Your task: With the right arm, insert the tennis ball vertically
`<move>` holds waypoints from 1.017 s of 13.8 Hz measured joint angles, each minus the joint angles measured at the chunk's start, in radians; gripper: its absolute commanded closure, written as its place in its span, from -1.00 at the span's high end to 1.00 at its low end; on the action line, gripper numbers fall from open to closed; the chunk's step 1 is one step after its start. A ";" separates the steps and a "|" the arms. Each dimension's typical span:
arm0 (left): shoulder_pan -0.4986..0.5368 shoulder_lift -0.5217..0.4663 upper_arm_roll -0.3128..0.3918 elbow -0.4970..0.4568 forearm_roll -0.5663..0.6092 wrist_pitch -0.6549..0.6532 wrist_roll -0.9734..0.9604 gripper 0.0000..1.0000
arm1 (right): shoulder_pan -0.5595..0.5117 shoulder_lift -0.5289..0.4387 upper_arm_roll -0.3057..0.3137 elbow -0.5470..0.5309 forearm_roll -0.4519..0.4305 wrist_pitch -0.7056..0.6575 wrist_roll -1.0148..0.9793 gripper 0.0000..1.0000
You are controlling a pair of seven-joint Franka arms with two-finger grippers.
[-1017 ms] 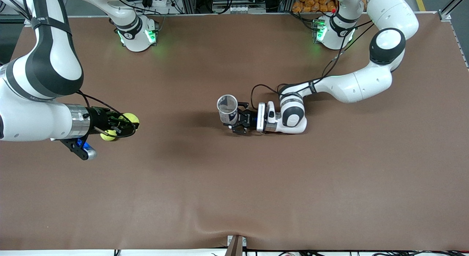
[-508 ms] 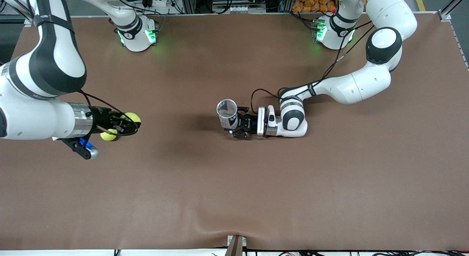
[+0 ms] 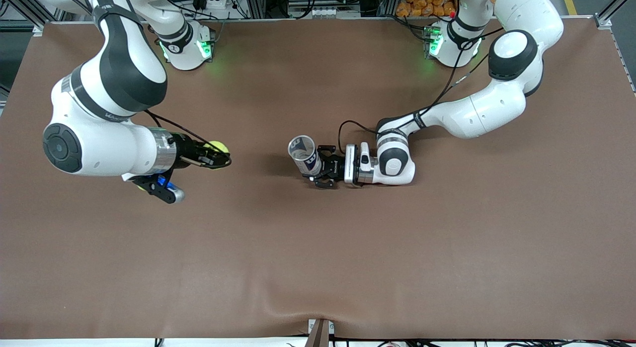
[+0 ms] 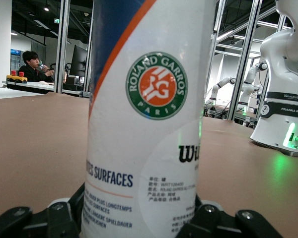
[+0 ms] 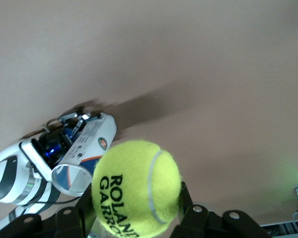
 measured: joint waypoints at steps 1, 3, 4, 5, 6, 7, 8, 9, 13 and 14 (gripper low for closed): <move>0.000 -0.001 0.002 0.001 -0.001 0.000 0.000 0.47 | 0.004 0.000 0.001 -0.007 0.009 0.010 0.000 -1.00; 0.000 -0.001 0.003 0.001 -0.001 0.000 0.000 0.47 | 0.035 0.002 0.002 -0.027 0.018 0.071 0.034 -1.00; 0.000 -0.001 0.003 0.001 -0.001 0.000 0.000 0.47 | 0.061 0.004 0.003 -0.036 0.019 0.112 0.076 -1.00; 0.000 -0.001 0.003 0.001 -0.001 0.000 0.000 0.47 | 0.094 0.007 0.003 -0.041 0.019 0.143 0.124 -1.00; 0.000 -0.001 0.003 0.001 -0.001 0.000 0.000 0.48 | 0.129 0.010 0.003 -0.044 0.019 0.160 0.169 -1.00; 0.000 -0.002 0.004 0.001 -0.001 0.000 0.000 0.49 | 0.162 0.016 0.004 -0.047 0.019 0.172 0.207 -1.00; 0.000 -0.003 0.005 0.001 -0.001 0.000 0.000 0.49 | 0.190 0.022 0.004 -0.049 0.018 0.184 0.240 -1.00; 0.000 -0.003 0.005 0.001 -0.001 0.000 0.000 0.49 | 0.211 0.028 0.003 -0.050 0.018 0.197 0.269 -1.00; -0.002 -0.005 0.007 0.001 -0.001 0.000 0.000 0.50 | 0.265 0.064 0.003 -0.058 0.018 0.283 0.361 -1.00; -0.002 -0.006 0.008 0.001 -0.001 0.000 0.000 0.50 | 0.280 0.076 0.003 -0.058 0.018 0.304 0.384 -1.00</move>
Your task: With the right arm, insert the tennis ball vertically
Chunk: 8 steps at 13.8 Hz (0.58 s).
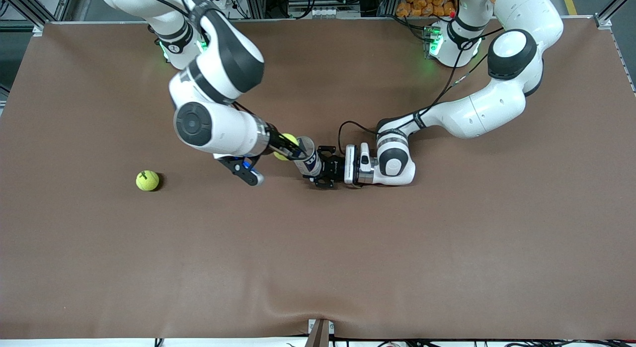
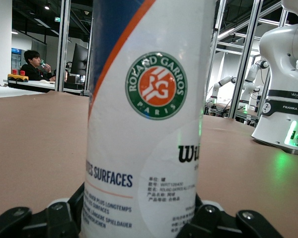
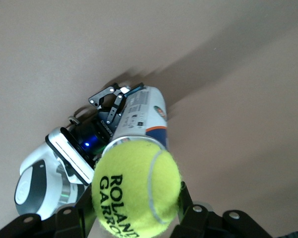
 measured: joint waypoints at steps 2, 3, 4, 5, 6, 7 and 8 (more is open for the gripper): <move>0.000 -0.002 0.001 0.000 0.000 0.000 0.000 0.50 | 0.024 0.017 0.000 -0.006 0.000 0.009 0.025 -1.00; 0.000 -0.002 0.002 0.000 0.000 0.000 0.000 0.50 | 0.032 0.022 0.000 -0.011 0.000 0.011 0.029 -1.00; 0.000 -0.003 0.002 0.000 0.000 0.000 0.000 0.50 | 0.038 0.026 0.000 -0.013 0.000 0.013 0.031 -1.00; 0.000 -0.003 0.002 0.000 0.000 0.000 0.000 0.50 | 0.042 0.030 0.000 -0.013 0.000 0.015 0.032 -1.00; 0.000 -0.003 0.002 0.000 0.000 0.000 0.000 0.50 | 0.046 0.034 0.000 -0.014 0.000 0.019 0.032 -0.52; 0.000 -0.003 0.003 0.000 0.000 0.000 0.000 0.50 | 0.052 0.038 0.000 -0.015 0.000 0.024 0.032 0.57; 0.000 -0.003 0.003 0.000 0.000 0.000 0.001 0.50 | 0.057 0.040 0.000 -0.017 -0.001 0.029 0.034 1.00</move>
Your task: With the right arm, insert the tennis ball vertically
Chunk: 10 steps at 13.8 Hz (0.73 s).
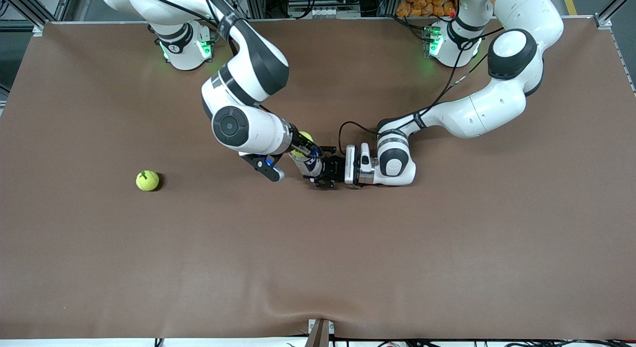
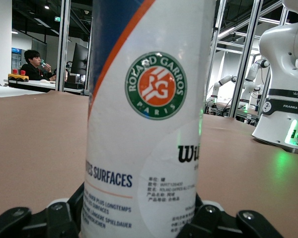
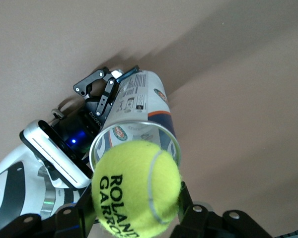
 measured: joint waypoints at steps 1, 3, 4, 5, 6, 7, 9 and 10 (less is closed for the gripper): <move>0.000 0.000 0.000 0.000 0.000 0.000 0.001 0.50 | 0.001 0.000 -0.001 -0.001 0.000 0.001 0.001 1.00; -0.001 -0.001 0.000 0.001 0.000 0.000 0.001 0.51 | 0.000 0.000 -0.007 -0.001 0.000 0.002 0.002 1.00; -0.001 -0.001 0.000 0.001 0.000 0.000 0.001 0.51 | 0.000 -0.001 -0.011 0.000 0.000 0.003 0.002 1.00; -0.001 -0.001 0.001 0.002 0.000 0.000 0.001 0.51 | -0.003 -0.005 -0.016 0.001 -0.001 0.003 0.002 1.00; -0.001 -0.001 0.001 0.002 0.000 0.000 0.001 0.51 | -0.012 -0.012 -0.020 0.006 -0.007 -0.003 0.001 1.00; -0.001 -0.001 0.001 0.002 0.000 0.000 0.001 0.51 | -0.032 -0.025 -0.023 0.012 -0.032 -0.032 -0.010 1.00; -0.002 -0.001 0.001 0.002 0.000 0.000 0.001 0.51 | -0.094 -0.067 -0.026 0.012 -0.146 -0.172 -0.095 1.00; -0.002 -0.001 0.001 0.002 0.000 0.000 0.001 0.51 | -0.132 -0.090 -0.027 0.001 -0.210 -0.242 -0.163 1.00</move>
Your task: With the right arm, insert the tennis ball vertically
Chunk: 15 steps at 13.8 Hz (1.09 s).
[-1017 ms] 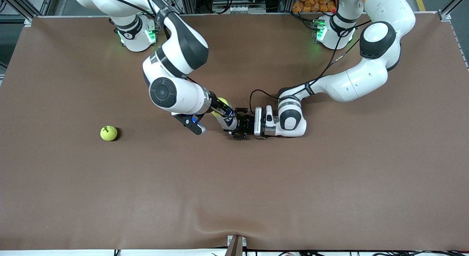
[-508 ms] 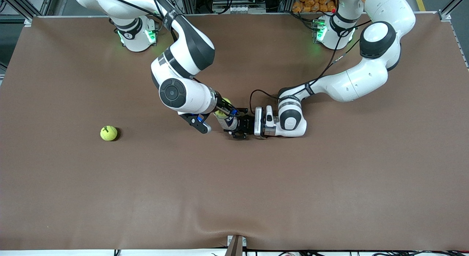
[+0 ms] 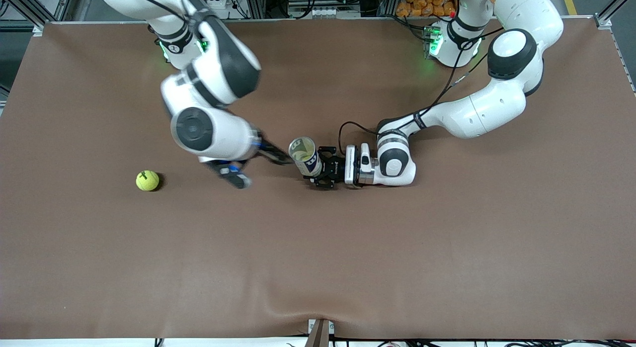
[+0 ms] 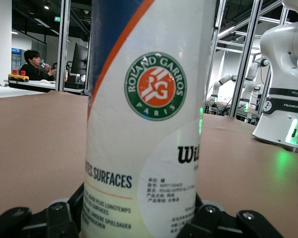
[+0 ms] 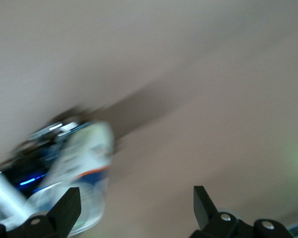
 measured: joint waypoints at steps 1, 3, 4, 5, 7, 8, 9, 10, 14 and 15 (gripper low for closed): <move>0.000 0.000 0.000 0.000 0.000 0.000 0.000 0.51 | -0.043 -0.026 -0.002 -0.032 -0.045 -0.031 -0.079 1.00; -0.001 0.000 0.000 0.001 0.000 0.000 0.000 0.51 | -0.157 -0.080 -0.007 -0.145 -0.080 -0.016 -0.269 1.00; -0.001 0.000 0.000 0.001 0.000 0.000 0.000 0.51 | -0.223 -0.098 -0.009 -0.205 -0.086 0.004 -0.370 1.00; -0.001 0.000 0.001 0.001 0.000 0.000 0.000 0.51 | -0.286 -0.105 -0.011 -0.255 -0.094 0.026 -0.458 1.00; -0.001 -0.001 0.001 0.002 0.000 0.000 0.000 0.51 | -0.404 -0.098 -0.013 -0.339 -0.132 0.110 -0.611 1.00; -0.001 -0.001 0.001 0.002 0.000 0.000 0.000 0.51 | -0.455 -0.089 -0.013 -0.378 -0.156 0.170 -0.684 1.00; -0.001 -0.001 0.001 0.002 0.000 0.000 0.000 0.51 | -0.493 -0.078 -0.013 -0.414 -0.173 0.235 -0.747 1.00; -0.001 -0.001 0.001 0.002 0.000 0.000 0.000 0.51 | -0.520 -0.067 -0.013 -0.453 -0.181 0.309 -0.800 1.00; -0.002 -0.001 0.001 0.002 0.000 0.000 0.000 0.51 | -0.557 -0.008 -0.011 -0.586 -0.247 0.602 -0.897 1.00; -0.002 -0.001 0.001 0.002 0.000 0.000 0.000 0.51 | -0.568 0.008 -0.011 -0.591 -0.256 0.633 -0.916 1.00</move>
